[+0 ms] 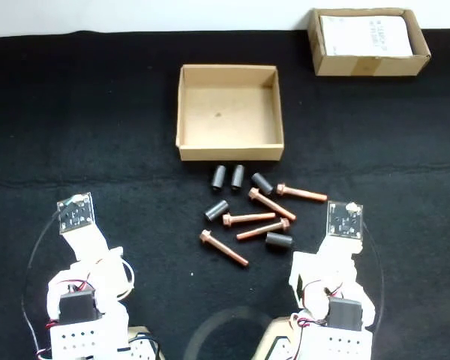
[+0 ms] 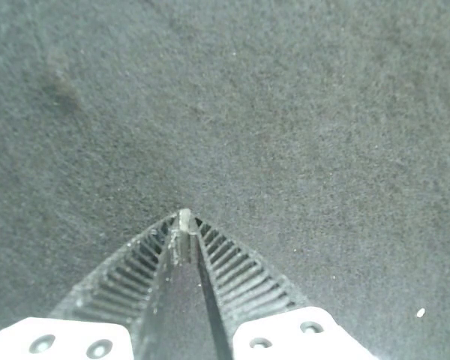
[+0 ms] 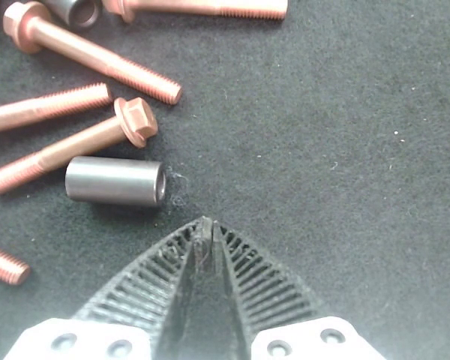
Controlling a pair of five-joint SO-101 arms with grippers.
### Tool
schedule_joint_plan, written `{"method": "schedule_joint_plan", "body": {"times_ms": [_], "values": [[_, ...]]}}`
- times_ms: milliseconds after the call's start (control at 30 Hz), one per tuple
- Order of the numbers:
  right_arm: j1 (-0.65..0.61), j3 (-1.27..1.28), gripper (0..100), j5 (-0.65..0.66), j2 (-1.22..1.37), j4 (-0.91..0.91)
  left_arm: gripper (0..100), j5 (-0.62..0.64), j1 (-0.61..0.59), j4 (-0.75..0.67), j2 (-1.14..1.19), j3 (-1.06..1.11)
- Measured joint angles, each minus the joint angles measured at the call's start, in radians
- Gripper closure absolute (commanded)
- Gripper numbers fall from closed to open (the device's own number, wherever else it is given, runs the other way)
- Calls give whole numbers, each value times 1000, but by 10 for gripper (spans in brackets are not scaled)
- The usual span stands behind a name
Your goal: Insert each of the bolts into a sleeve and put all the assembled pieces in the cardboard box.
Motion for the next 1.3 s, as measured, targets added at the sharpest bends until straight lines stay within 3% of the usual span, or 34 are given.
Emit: {"method": "schedule_joint_plan", "body": {"times_ms": [300, 633, 867, 1000, 1200, 1300], "values": [[0, 0, 992, 0, 0, 0, 990, 0, -8, 0, 0, -81], [0, 0, 992, 0, 0, 0, 991, 0, -64, 12, -8, -482], [0, 0, 992, 0, 0, 0, 987, -25, -64, 101, 23, -776], [0, 0, 992, 0, 0, 0, 987, -78, -103, 189, 195, -997], [0, 0, 992, 0, 0, 0, 987, -86, -120, 431, 655, -1458], [0, 0, 992, 0, 0, 0, 987, -86, -120, 450, 821, -1502]]}}
